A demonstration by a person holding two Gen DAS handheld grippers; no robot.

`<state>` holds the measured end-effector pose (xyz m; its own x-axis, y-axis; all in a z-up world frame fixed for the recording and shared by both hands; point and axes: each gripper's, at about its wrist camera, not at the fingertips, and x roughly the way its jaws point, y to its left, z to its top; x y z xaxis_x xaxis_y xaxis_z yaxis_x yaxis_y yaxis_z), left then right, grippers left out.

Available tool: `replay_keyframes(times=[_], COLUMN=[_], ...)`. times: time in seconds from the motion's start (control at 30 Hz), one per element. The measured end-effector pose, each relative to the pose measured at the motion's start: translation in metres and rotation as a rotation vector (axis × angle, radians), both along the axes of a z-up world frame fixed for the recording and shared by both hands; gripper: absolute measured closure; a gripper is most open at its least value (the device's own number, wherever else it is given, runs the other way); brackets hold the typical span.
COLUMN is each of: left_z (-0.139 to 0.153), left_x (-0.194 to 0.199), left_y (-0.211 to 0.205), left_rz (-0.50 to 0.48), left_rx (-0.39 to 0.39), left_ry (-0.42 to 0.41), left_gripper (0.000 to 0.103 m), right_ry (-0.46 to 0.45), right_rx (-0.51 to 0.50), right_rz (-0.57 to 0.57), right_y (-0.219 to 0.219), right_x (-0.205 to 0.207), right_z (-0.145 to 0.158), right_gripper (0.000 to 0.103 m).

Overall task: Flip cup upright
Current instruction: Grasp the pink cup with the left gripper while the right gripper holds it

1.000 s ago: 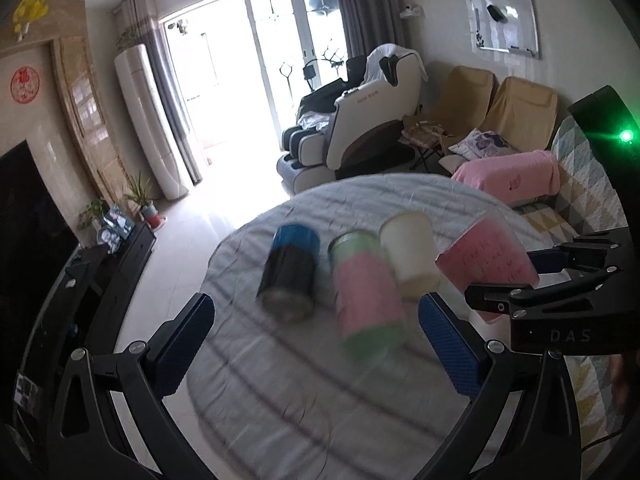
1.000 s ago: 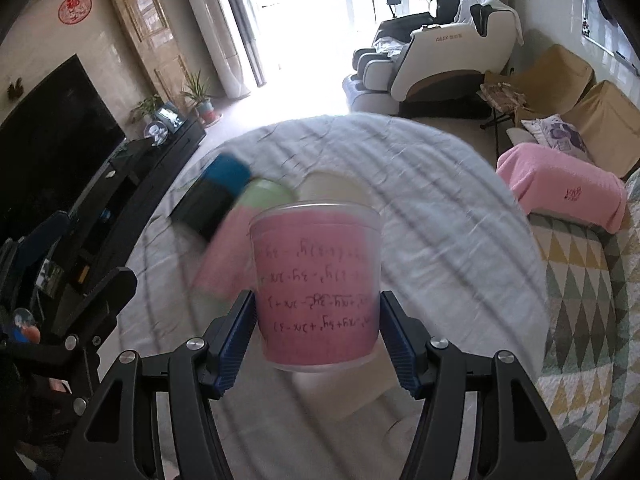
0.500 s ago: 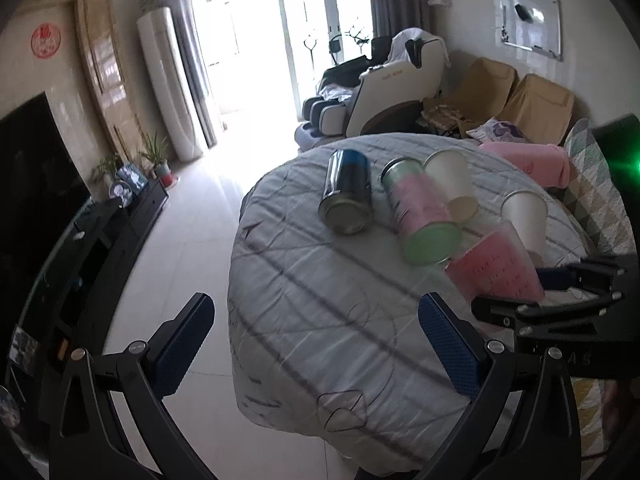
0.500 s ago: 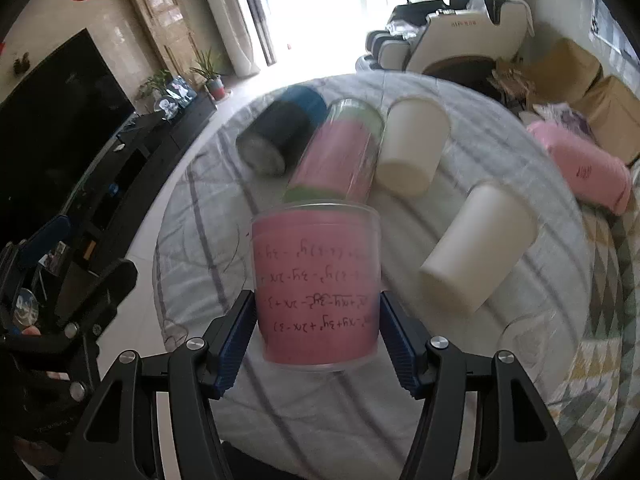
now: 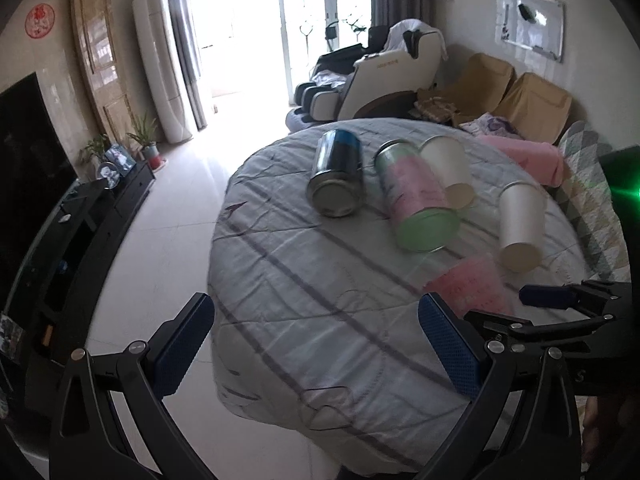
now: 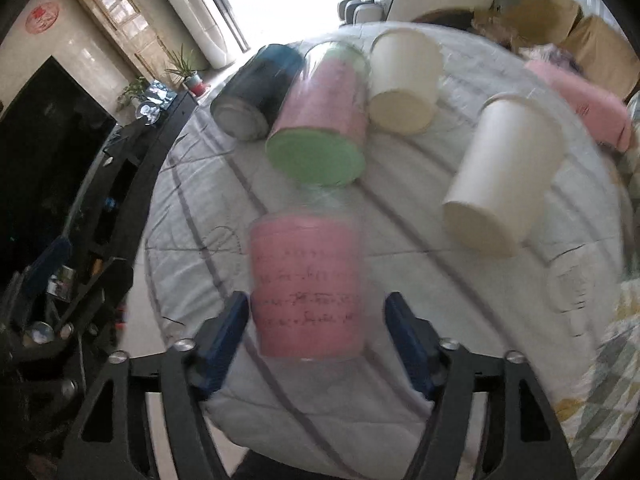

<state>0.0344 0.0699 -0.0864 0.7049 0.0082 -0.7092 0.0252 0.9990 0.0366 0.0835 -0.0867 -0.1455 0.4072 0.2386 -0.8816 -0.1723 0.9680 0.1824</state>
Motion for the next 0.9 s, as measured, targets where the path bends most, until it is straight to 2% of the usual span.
replay_keyframes(times=[0.13,0.23,0.37,0.67,0.9], left_z=[0.003,0.000,-0.008,-0.022,-0.040], left_x=[-0.001,0.006,0.016,0.040,0.062], left_y=[-0.015,-0.033,-0.062,-0.094,-0.100], left_rz=[-0.025,-0.050,-0.065,0.005,0.048], left_rx=[-0.057,-0.114,-0.159,-0.169,-0.127], left_ry=[0.013,0.062,0.136,0.185,0.255], left_gripper=[0.000,0.000,0.000,0.000,0.000], right_ry=[-0.070,-0.127,-0.146,-0.139,-0.121], right_rx=[-0.084,-0.187,-0.243,-0.207,-0.143], right_rz=[0.040,0.073,0.090,0.126,0.133], right_y=[-0.015,-0.026,-0.045,-0.071,-0.089], right_x=[-0.015,-0.027,-0.031,-0.022,-0.004], right_z=[0.017,0.024,0.025,0.015,0.008], right_gripper=[0.023,0.023,0.023,0.023,0.023])
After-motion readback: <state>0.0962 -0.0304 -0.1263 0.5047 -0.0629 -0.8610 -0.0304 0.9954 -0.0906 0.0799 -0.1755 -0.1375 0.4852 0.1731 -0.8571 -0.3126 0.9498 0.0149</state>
